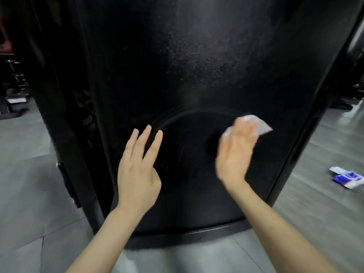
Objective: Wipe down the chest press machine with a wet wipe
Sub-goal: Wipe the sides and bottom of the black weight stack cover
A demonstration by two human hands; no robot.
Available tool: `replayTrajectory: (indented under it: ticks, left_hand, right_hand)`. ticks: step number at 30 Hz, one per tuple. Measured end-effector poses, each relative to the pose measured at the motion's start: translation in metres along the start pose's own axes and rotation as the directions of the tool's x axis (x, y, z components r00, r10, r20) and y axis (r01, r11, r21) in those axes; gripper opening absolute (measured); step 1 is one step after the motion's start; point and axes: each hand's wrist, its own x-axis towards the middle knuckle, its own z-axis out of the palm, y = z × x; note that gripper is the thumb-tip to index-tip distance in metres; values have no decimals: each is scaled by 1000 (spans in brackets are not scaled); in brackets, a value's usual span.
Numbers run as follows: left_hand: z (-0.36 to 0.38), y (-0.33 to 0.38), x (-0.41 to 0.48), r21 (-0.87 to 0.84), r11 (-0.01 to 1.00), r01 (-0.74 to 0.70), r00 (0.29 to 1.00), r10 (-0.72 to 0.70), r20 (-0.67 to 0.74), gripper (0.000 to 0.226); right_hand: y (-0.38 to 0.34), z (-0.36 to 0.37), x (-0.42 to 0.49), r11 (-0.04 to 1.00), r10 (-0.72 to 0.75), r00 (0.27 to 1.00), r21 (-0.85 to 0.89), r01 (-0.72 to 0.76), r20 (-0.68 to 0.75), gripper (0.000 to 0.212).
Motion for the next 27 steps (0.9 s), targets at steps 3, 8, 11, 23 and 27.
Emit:
replayTrajectory:
  ticks: [3,8,11,23,27]
  left_hand:
    - [-5,2,13,70,987,-146,987,140,81,70]
    - [-17,-5,40,226,817,-530,831,448,329,65]
    - [-13,0,54,284,660,-696,694,517,501,79]
    - [71,86,98,206,330,-921,388,750,535,57]
    - [98,109,105,208,255,-944,329,779,533,56]
  right_hand:
    - [-21,24,-60,768,-629,757,-10,640,179,55]
    - [23,60,-97,622,-759,589,42,782,279,50]
    - [50,53,-76,969,-230,970,114,220,84,38]
    - [31,37,-23,913,145,988,391,-118,-42,47]
    - [96,69,-38,690,590,798,436,-578,123,41]
